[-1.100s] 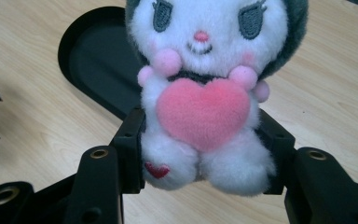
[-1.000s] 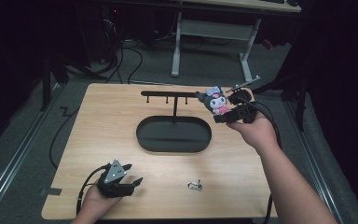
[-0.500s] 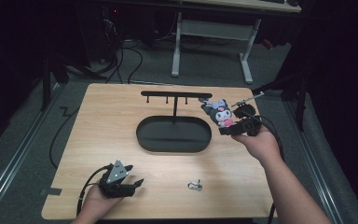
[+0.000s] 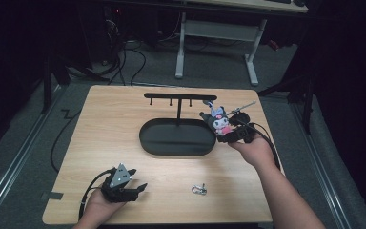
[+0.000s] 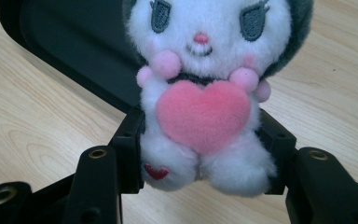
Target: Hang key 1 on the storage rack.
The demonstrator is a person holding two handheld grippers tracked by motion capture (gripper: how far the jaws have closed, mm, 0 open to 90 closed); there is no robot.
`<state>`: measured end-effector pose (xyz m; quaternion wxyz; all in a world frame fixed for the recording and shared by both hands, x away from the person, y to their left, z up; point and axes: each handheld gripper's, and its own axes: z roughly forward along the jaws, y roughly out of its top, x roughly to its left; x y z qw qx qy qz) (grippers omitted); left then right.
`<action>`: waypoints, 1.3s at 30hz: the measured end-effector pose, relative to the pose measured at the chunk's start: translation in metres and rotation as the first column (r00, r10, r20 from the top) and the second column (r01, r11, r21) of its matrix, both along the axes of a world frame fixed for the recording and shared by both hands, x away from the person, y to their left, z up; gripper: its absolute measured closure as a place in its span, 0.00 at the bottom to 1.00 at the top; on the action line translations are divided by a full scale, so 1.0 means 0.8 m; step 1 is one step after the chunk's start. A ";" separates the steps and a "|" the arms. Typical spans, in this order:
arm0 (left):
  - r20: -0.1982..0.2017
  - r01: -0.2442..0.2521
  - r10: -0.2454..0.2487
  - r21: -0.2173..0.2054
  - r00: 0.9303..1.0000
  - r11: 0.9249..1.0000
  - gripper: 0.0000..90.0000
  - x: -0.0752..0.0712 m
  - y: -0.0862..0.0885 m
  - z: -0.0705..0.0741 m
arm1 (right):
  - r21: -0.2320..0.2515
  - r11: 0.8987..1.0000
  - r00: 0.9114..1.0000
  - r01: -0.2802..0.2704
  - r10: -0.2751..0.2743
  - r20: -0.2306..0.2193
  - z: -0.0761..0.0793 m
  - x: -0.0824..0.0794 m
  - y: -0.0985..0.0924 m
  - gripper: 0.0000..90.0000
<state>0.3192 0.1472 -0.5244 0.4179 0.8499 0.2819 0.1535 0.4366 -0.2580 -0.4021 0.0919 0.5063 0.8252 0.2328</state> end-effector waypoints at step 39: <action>-0.002 0.003 -0.003 0.011 1.000 1.000 0.38 0.000 -0.002 -0.001 | 0.027 0.999 0.993 -0.043 0.040 0.112 -0.048 -0.065 0.001 0.44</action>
